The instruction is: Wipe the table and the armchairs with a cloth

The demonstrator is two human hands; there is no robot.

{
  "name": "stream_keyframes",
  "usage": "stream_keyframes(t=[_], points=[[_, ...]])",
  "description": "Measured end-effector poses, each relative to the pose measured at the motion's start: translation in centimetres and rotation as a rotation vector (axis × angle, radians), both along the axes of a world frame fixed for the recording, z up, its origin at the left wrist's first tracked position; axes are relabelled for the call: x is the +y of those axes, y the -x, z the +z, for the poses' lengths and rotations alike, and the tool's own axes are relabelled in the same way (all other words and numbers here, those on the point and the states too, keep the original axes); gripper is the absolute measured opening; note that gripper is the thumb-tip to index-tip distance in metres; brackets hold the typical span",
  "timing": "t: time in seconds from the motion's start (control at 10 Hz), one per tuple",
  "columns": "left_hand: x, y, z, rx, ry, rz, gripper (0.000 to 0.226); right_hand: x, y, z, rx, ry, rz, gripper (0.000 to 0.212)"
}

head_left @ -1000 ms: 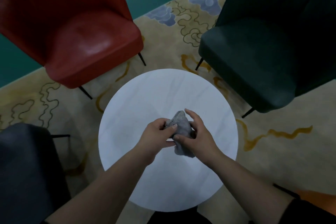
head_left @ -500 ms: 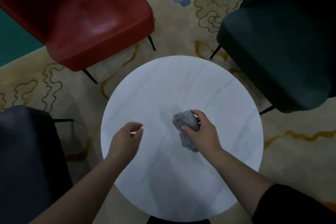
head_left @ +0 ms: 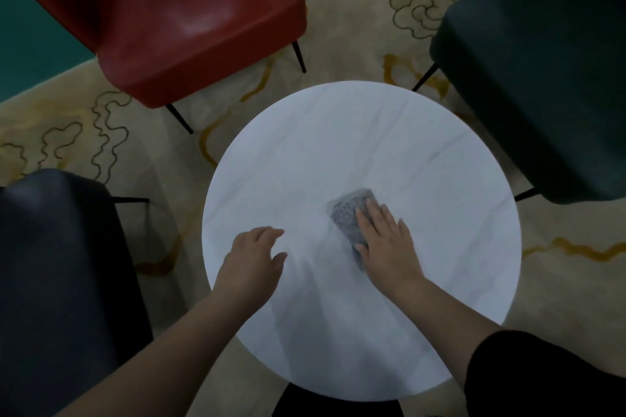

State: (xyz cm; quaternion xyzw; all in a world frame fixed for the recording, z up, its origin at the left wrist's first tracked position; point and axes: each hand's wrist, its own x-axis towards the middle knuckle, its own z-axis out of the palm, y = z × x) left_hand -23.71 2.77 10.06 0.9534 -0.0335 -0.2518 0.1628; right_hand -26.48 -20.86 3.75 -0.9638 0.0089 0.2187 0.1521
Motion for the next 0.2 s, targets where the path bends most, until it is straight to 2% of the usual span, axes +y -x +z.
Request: stream_keyframes(t=[0.2], points=[[-0.23,-0.14,-0.13,-0.030,-0.194,-0.255,0.054,-0.22,-0.73,0.80,0.131,0.021,0.023,0.068]])
